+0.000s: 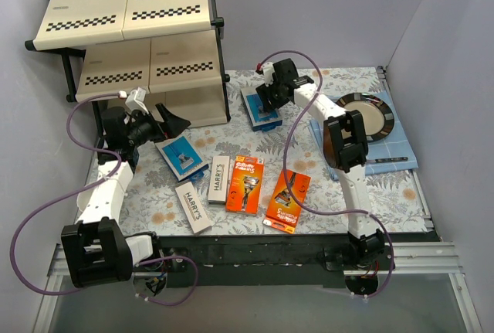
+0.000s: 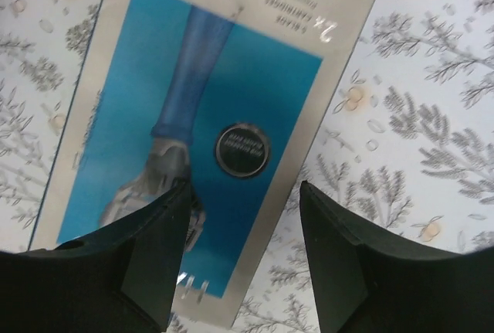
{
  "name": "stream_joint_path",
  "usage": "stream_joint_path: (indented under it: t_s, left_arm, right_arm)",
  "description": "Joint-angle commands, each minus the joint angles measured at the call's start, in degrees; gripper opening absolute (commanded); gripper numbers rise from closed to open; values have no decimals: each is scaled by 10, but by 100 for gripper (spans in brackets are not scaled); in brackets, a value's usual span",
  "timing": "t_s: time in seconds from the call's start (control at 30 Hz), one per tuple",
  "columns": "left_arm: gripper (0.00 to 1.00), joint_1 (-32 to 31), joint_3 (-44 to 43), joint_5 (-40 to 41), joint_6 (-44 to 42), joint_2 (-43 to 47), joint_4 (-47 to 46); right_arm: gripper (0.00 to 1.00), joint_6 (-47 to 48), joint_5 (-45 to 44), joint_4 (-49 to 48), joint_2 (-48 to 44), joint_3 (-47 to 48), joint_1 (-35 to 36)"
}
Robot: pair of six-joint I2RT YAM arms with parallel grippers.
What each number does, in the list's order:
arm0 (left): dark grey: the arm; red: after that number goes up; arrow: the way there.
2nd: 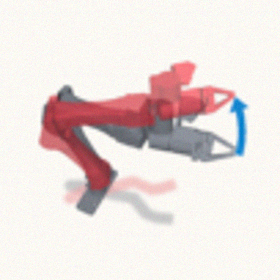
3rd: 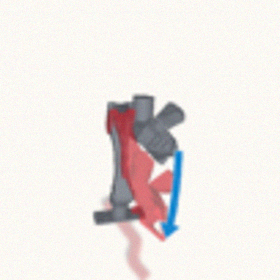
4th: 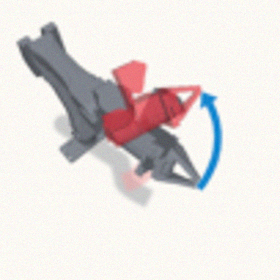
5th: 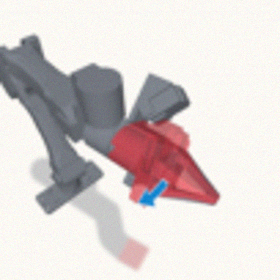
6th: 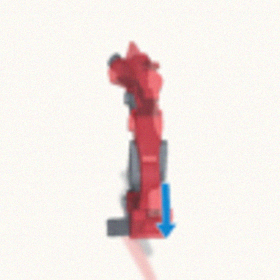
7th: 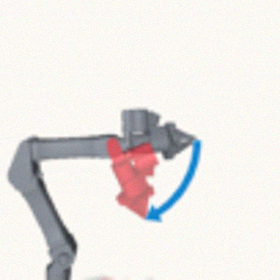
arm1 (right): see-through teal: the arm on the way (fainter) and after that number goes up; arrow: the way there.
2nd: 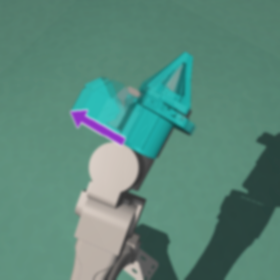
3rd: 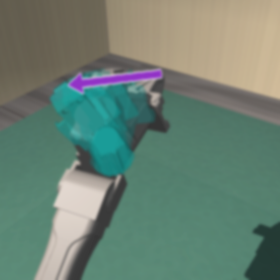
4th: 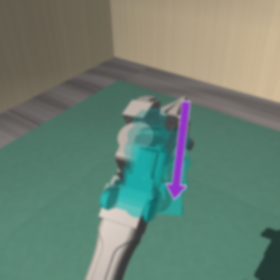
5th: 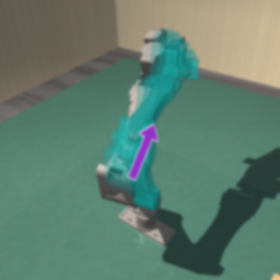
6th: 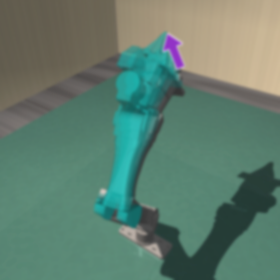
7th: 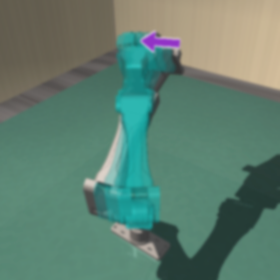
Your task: Place and organize the shaving razors onto the shelf
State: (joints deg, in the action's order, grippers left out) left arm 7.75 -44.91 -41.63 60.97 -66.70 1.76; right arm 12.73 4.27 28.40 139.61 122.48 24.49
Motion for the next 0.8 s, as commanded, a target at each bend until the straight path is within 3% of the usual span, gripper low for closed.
stream_joint_path:
  t_s: [0.0, 0.3, 0.47, 0.77]
  left_arm:
    - [97, -1, -33, -5, 20, -4, -14]
    - [97, -1, -30, 0, 31, 24, -36]
    - [97, 0, -15, 1, 32, 54, -35]
    - [97, 0, 3, 9, 25, 98, -21]
  right_arm:
    - [66, -29, 50, 112, -21, -111, 9]
    - [54, -46, 114, 154, -101, -279, 8]
    - [53, -51, 126, 165, -163, -385, 14]
    - [51, -40, 129, 173, -214, -447, 44]
